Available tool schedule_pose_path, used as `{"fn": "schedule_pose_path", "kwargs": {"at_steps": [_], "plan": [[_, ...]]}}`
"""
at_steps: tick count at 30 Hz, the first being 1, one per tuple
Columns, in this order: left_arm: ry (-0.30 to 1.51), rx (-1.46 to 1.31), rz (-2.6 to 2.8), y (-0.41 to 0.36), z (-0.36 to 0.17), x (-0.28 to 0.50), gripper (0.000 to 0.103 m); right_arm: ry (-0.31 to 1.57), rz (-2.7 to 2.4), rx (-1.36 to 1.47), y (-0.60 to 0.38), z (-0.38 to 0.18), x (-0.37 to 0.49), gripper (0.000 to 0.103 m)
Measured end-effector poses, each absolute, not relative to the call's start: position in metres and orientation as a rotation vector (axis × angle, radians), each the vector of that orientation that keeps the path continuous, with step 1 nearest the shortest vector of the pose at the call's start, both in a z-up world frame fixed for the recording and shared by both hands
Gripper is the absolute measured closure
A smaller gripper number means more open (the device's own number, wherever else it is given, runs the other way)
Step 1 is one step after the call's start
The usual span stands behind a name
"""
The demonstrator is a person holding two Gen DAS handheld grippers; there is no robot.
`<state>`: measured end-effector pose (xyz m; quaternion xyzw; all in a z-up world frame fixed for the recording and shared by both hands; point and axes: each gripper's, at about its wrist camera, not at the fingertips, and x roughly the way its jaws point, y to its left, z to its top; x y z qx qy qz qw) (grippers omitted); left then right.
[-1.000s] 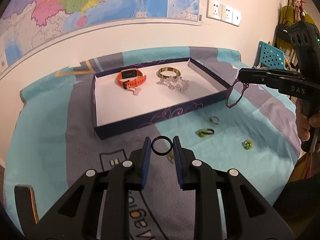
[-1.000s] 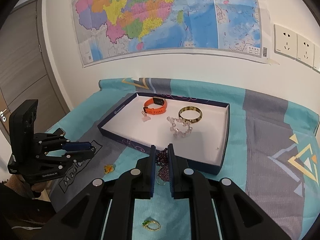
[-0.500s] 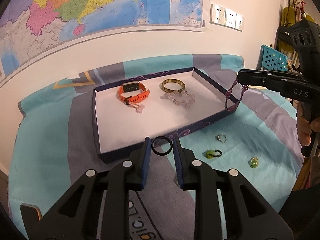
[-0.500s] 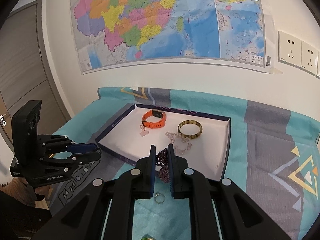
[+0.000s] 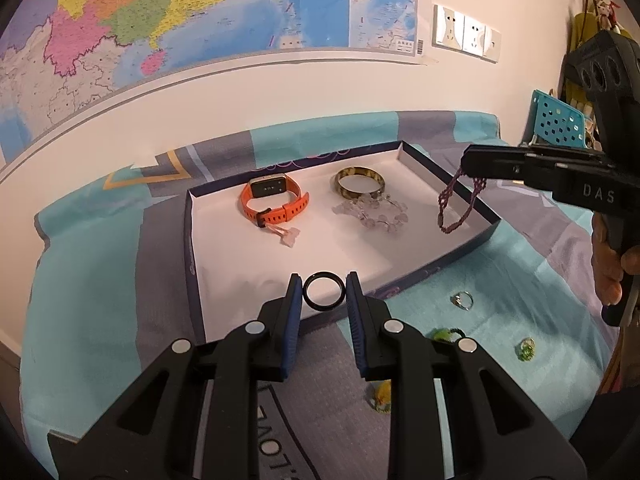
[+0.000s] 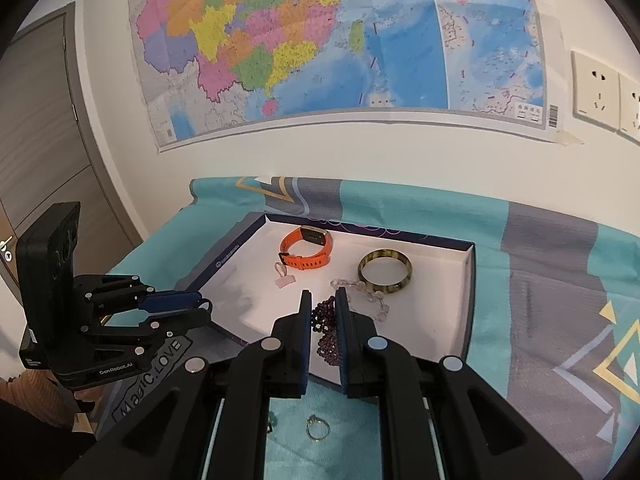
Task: Organize jewelry
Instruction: 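Carry the black ring and purple necklace over the box with both tools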
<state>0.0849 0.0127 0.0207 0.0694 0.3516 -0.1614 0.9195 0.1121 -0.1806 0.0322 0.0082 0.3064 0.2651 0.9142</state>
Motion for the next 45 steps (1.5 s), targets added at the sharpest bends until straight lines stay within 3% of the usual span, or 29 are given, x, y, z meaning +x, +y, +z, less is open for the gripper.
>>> {"fn": "schedule_pose_path", "kwargs": {"at_steps": [45], "plan": [[0.836, 0.118, -0.278, 0.012, -0.01, 0.155, 0.08, 0.767, 0.556, 0.122, -0.165, -0.009, 0.186, 0.093]]}}
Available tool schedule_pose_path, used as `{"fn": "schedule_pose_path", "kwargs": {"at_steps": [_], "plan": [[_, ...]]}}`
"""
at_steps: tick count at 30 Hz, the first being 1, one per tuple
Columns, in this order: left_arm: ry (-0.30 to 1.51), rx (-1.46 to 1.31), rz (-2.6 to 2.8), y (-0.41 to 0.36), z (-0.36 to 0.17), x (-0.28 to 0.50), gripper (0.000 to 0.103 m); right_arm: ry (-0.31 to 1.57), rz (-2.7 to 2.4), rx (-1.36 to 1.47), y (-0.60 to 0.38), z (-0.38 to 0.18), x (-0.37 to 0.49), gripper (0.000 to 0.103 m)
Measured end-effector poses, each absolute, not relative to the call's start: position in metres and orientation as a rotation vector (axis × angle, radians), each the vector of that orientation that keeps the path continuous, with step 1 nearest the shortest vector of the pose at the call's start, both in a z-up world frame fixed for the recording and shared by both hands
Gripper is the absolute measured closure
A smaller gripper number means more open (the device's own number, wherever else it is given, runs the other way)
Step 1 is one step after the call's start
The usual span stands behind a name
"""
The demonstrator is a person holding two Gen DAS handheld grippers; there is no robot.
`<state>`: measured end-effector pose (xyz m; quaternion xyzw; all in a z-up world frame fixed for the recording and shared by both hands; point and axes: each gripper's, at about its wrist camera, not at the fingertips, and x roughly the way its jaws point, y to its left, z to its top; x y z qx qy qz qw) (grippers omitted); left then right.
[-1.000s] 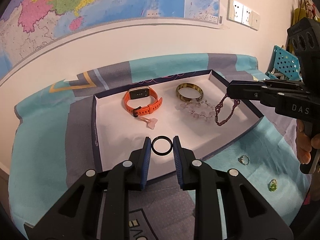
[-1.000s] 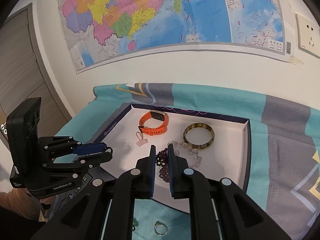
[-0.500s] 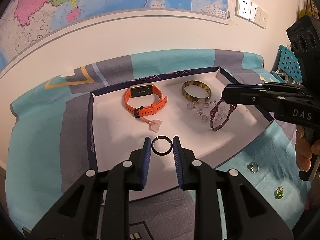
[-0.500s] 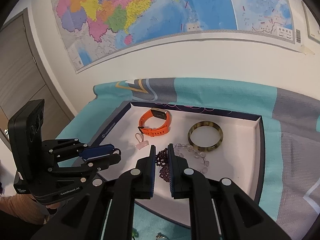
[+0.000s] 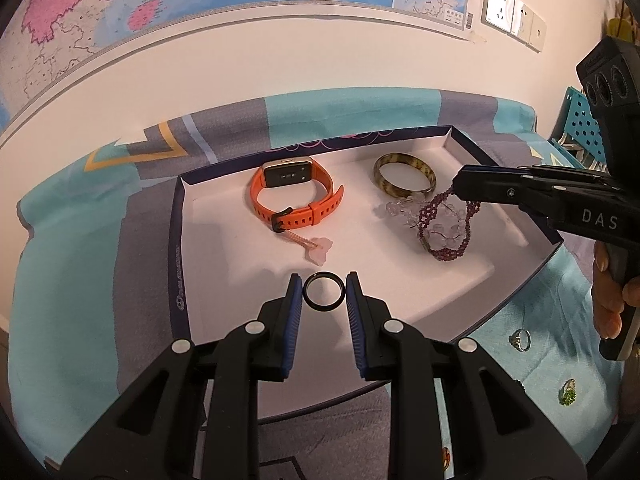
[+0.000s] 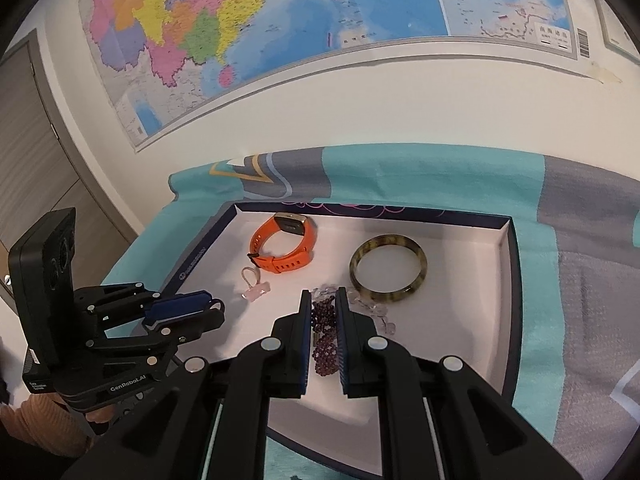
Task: Organize jewelry
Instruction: 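Carry the black ring and purple necklace over the box with both tools, then open both tools to drop the ring and necklace into the box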
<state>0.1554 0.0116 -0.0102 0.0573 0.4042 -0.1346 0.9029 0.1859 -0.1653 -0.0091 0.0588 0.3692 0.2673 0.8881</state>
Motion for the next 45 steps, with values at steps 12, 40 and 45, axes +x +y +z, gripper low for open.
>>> {"fn": "schedule_pose_path", "kwargs": {"at_steps": [12, 40, 45], "plan": [[0.868, 0.124, -0.276, 0.007, -0.017, 0.169, 0.08, 0.79, 0.508, 0.144, -0.174, -0.018, 0.198, 0.093], [0.795, 0.158, -0.245, 0.005, -0.001, 0.154, 0.06, 0.752, 0.433, 0.107, -0.187, -0.01, 0.183, 0.06], [0.739, 0.146, -0.26, 0.014, 0.014, 0.125, 0.056, 0.708, 0.481, 0.058, -0.189, 0.003, 0.148, 0.059]]}}
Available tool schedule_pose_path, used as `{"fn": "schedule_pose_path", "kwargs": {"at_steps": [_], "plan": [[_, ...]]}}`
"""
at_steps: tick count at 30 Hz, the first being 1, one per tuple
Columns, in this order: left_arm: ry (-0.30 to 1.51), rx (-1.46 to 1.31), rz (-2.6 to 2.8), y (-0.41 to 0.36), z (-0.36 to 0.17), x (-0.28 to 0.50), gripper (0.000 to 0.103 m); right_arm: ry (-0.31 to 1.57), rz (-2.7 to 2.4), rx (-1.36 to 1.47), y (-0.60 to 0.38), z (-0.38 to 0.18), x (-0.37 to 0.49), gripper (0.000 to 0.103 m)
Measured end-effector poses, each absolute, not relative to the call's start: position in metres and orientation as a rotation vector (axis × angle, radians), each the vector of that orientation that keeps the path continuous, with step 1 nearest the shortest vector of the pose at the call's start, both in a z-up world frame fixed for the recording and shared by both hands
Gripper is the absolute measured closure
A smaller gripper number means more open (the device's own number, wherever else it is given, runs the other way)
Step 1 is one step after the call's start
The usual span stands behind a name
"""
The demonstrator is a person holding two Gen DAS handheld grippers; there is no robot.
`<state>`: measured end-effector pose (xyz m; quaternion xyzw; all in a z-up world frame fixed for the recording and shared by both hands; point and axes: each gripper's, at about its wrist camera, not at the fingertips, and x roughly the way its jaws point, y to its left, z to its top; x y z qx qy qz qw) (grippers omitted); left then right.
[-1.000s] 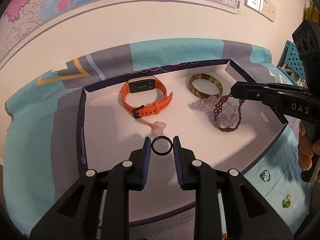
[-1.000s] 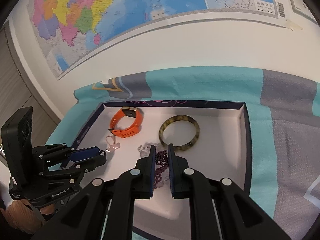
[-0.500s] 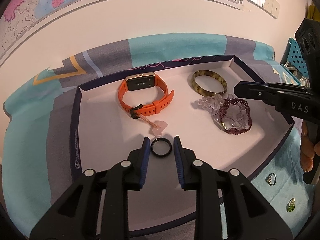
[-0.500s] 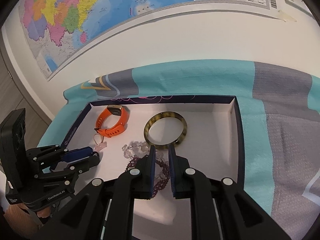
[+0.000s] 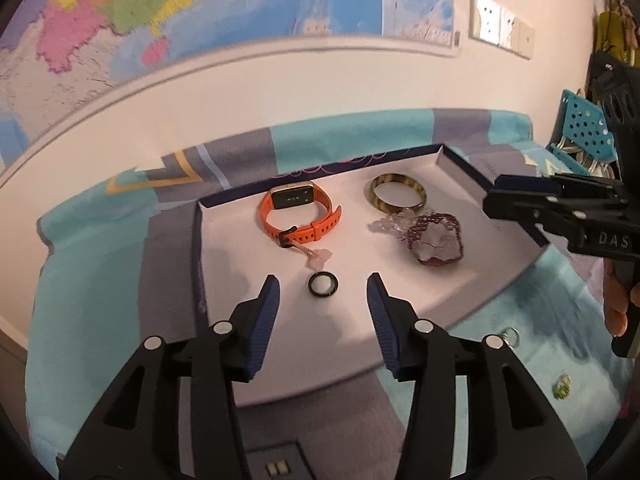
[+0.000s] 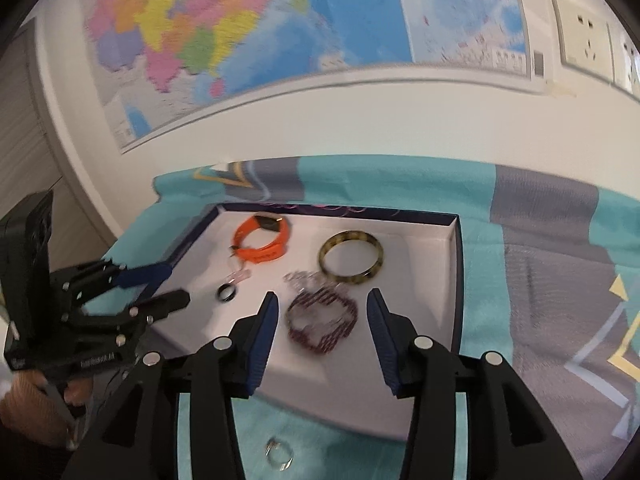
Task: Organize jewelry
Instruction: 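Open both tools to drop the ring and necklace into the box, then withdraw both tools from the box toward the remaining jewelry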
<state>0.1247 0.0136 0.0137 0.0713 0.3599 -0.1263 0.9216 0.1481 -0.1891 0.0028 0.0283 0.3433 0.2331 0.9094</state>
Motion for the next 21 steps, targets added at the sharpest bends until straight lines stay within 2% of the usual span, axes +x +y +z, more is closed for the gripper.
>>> {"fn": "schedule_pose_path", "kwargs": {"at_steps": [11, 21], "plan": [[0.732, 0.154, -0.321, 0.018, 0.003, 0.06, 0.054, 0.769, 0.512, 0.002, -0.202, -0.023, 0.086, 0.059], [0.777, 0.181, -0.355, 0.008, -0.019, 0.037, 0.051, 0.831, 0.493, -0.003, -0.207, -0.047, 0.062, 0.059]]}}
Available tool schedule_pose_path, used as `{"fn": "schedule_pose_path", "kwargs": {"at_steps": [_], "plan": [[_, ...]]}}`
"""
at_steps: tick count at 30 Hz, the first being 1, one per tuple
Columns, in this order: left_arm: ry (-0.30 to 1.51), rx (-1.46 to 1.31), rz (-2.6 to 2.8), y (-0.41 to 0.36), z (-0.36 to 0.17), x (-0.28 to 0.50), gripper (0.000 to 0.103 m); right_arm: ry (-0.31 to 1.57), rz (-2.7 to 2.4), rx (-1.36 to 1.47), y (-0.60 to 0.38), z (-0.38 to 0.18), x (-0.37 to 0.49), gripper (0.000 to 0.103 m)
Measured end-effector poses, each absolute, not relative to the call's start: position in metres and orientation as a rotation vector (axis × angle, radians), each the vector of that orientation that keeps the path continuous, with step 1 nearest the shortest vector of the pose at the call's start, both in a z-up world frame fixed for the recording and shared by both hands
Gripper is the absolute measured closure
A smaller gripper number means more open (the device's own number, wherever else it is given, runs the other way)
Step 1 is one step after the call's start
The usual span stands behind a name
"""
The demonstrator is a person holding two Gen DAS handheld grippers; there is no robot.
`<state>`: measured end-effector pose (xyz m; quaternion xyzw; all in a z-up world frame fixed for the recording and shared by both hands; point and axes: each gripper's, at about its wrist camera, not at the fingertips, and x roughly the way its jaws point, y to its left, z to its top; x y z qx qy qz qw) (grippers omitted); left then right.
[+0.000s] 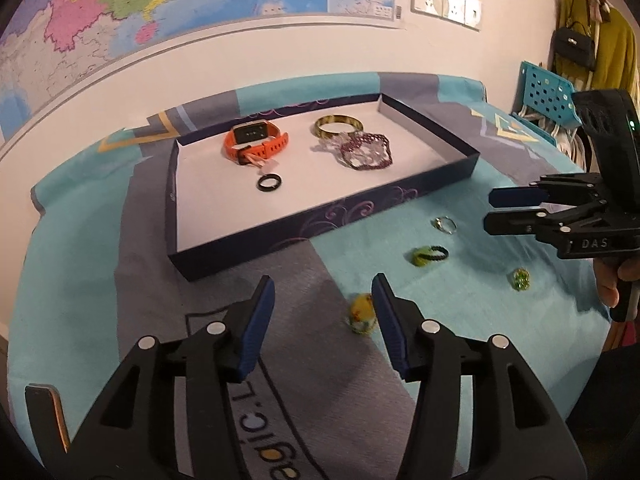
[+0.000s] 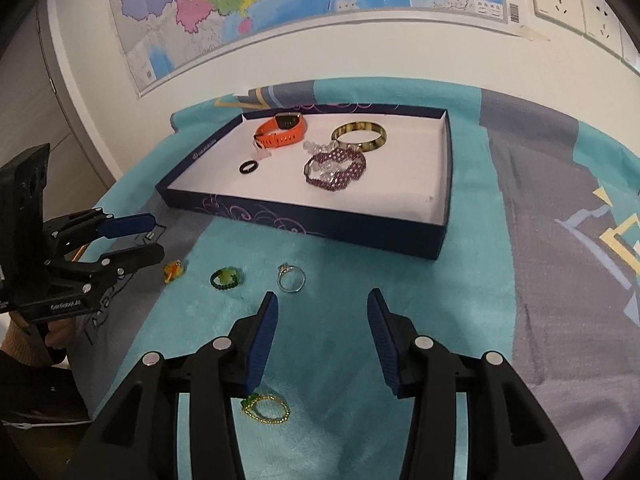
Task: Organize jewelry
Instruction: 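Withdraw both tools from the box toward the remaining jewelry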
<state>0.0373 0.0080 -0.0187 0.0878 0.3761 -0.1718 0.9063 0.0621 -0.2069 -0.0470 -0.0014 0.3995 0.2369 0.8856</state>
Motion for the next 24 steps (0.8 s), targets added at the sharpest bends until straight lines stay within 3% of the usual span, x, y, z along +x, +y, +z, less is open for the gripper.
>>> {"fn": "schedule_pose_path", "kwargs": {"at_steps": [7, 11, 18, 24], "plan": [[0.79, 0.194, -0.369, 0.002, -0.024, 0.032, 0.051, 0.833, 0.509, -0.052, -0.186, -0.051, 0.068, 0.061], [0.805, 0.194, -0.371, 0.001, -0.028, 0.032, 0.051, 0.836, 0.505, -0.071, -0.18, -0.053, 0.073, 0.069], [0.822, 0.204, -0.388, -0.004, -0.033, 0.033, 0.053, 0.839, 0.481, -0.141, -0.167, -0.054, 0.075, 0.071], [0.853, 0.185, -0.407, -0.003, -0.039, 0.037, 0.066, 0.834, 0.484, -0.182, -0.16, -0.054, 0.073, 0.079]]}}
